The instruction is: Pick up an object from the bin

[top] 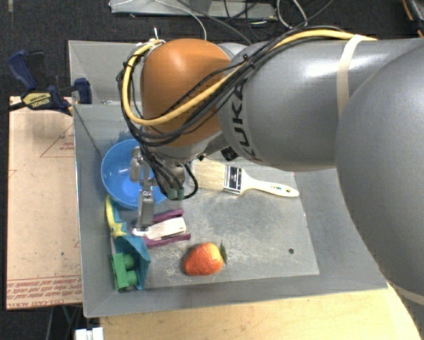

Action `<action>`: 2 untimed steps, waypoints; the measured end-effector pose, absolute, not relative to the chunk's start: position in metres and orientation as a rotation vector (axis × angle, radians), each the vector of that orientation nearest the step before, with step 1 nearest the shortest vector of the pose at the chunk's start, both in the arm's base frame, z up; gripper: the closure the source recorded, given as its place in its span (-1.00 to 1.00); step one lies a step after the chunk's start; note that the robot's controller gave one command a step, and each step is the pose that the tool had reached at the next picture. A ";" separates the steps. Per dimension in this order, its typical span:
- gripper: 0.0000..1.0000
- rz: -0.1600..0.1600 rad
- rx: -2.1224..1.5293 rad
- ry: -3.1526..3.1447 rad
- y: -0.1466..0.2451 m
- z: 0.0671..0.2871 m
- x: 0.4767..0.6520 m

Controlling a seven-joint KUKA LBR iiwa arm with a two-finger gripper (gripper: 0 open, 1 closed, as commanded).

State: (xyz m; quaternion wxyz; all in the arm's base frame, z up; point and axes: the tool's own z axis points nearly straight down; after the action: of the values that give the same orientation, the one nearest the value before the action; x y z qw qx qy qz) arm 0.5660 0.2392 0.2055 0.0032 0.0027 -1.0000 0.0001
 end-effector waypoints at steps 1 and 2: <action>-1.00 -0.002 -0.001 -3.142 0.237 0.211 0.568; -1.00 -0.008 -0.190 -3.137 0.222 0.077 0.591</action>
Offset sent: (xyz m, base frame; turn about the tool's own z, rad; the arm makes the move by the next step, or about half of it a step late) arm 0.0237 -0.0198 -0.1355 0.1316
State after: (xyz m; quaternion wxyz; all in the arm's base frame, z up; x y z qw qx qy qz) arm 0.5912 0.2216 0.0769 -0.0007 -0.0605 -0.9982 -0.0024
